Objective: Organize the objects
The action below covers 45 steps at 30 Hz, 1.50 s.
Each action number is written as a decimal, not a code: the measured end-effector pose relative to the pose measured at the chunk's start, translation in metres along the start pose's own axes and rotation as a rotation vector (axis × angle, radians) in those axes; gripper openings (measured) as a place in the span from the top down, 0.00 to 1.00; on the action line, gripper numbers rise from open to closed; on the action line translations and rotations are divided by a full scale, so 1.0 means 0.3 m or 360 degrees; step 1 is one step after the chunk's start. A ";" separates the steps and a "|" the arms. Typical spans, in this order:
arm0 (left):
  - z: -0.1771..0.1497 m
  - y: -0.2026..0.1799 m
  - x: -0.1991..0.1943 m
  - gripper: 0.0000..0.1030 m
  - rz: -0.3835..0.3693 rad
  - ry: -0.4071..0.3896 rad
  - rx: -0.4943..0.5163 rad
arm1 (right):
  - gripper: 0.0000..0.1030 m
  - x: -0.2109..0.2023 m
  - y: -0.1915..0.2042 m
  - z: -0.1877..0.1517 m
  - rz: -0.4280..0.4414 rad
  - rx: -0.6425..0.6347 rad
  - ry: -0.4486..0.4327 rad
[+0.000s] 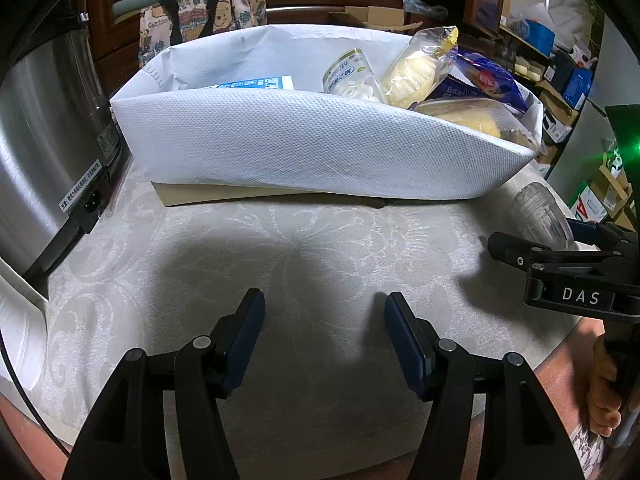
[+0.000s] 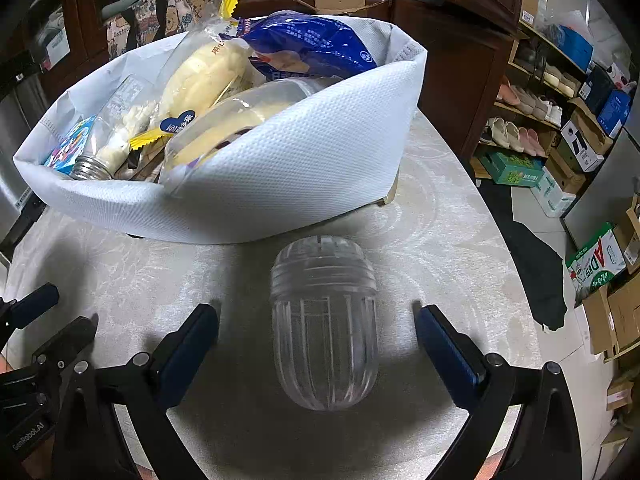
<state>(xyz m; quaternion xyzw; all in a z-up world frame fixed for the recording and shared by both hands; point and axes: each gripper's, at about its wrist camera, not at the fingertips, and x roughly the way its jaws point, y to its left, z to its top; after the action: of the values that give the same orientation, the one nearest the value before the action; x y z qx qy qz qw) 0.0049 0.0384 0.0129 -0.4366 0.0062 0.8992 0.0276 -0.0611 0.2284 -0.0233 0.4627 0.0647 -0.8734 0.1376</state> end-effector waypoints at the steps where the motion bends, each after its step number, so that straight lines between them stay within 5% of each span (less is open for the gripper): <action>1: 0.000 0.000 0.000 0.40 0.0000 0.0000 0.0000 | 0.00 0.000 0.000 0.000 0.0000 0.0000 0.0000; 42: -0.001 0.020 -0.010 0.26 -0.0006 0.0018 0.0017 | 0.02 0.004 0.001 0.000 -0.0021 0.0012 -0.0005; 45: -0.004 0.020 -0.008 0.14 -0.0007 0.0036 0.0032 | 0.23 -0.010 0.006 -0.012 -0.0020 0.0007 -0.0037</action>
<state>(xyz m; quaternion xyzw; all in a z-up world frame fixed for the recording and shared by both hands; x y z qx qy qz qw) 0.0069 0.0324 0.0139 -0.4464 0.0145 0.8941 0.0340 -0.0562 0.2281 -0.0227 0.4525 0.0641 -0.8796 0.1318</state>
